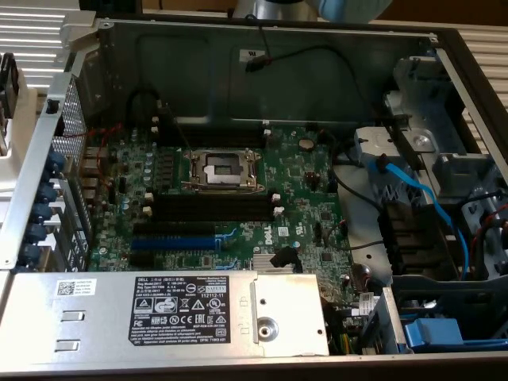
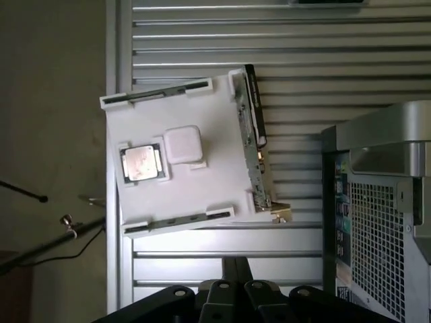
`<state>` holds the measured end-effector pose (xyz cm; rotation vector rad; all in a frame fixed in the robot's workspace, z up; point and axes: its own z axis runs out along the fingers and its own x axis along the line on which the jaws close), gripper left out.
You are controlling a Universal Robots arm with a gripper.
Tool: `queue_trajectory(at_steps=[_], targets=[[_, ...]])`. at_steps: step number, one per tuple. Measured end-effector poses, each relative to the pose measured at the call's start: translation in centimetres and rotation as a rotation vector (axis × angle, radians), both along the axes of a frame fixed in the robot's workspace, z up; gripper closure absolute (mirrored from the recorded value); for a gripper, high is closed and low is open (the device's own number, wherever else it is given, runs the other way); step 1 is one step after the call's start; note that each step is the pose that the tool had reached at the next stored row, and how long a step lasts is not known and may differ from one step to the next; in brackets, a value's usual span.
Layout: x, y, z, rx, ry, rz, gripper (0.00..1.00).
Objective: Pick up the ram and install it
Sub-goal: 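Reach for the ram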
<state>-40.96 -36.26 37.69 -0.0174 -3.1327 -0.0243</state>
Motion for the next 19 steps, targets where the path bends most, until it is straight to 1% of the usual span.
queue_trajectory(at_steps=[2, 4, 7, 11, 12, 15, 19], targets=[[-0.1, 0.14, 0.01, -0.0038, 0.0002, 0.023, 0.9], [-0.3, 0.45, 0.01, -0.0051, 0.0001, 0.036, 0.9], [-0.7, 1.16, 0.01, -0.0061, 0.0001, 0.045, 0.9], [-1.5, 2.21, 0.0, -0.0066, 0.0001, 0.051, 0.9], [-1.8, 2.4, 0.01, -0.0068, 0.0002, 0.051, 0.9], [-2.5, 2.7, 0.01, -0.0067, 0.0001, 0.056, 0.9], [-3.4, 2.8, 0.0, -0.0068, 0.0, 0.066, 0.9]])
